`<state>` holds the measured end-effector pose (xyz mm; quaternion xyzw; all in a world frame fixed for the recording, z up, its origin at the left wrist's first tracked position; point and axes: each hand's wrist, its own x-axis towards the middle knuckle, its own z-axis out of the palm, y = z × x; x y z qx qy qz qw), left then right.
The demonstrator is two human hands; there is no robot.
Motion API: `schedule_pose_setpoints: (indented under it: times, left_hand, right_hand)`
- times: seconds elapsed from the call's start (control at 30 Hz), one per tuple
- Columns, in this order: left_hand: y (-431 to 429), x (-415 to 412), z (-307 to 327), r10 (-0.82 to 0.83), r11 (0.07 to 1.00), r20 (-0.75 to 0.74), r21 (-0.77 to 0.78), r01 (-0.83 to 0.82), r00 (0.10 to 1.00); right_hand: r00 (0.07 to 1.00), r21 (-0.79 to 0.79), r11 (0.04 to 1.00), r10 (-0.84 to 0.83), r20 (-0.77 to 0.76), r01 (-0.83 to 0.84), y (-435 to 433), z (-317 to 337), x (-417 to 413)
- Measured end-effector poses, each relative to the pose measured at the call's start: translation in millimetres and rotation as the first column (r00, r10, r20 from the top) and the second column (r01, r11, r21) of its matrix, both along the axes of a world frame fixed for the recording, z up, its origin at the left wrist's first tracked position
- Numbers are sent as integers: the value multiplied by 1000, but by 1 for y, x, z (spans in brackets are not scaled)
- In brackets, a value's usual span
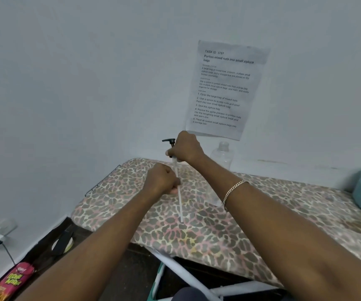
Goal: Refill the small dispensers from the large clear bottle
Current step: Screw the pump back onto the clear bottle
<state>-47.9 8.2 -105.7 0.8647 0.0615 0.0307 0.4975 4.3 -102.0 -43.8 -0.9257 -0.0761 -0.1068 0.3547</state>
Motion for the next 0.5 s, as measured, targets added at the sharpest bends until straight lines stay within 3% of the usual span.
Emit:
schedule_pose_setpoints:
  times: [0.27, 0.5]
  left_hand:
    - [-24, -2, 68, 44, 998, 279, -62, -28, 959]
    - [-56, 1, 143, -15, 998, 465, -44, 39, 885]
  right_hand:
    - [980, 139, 990, -11, 199, -17, -31, 88, -37]
    - [923, 247, 969, -77, 376, -20, -68, 159, -66]
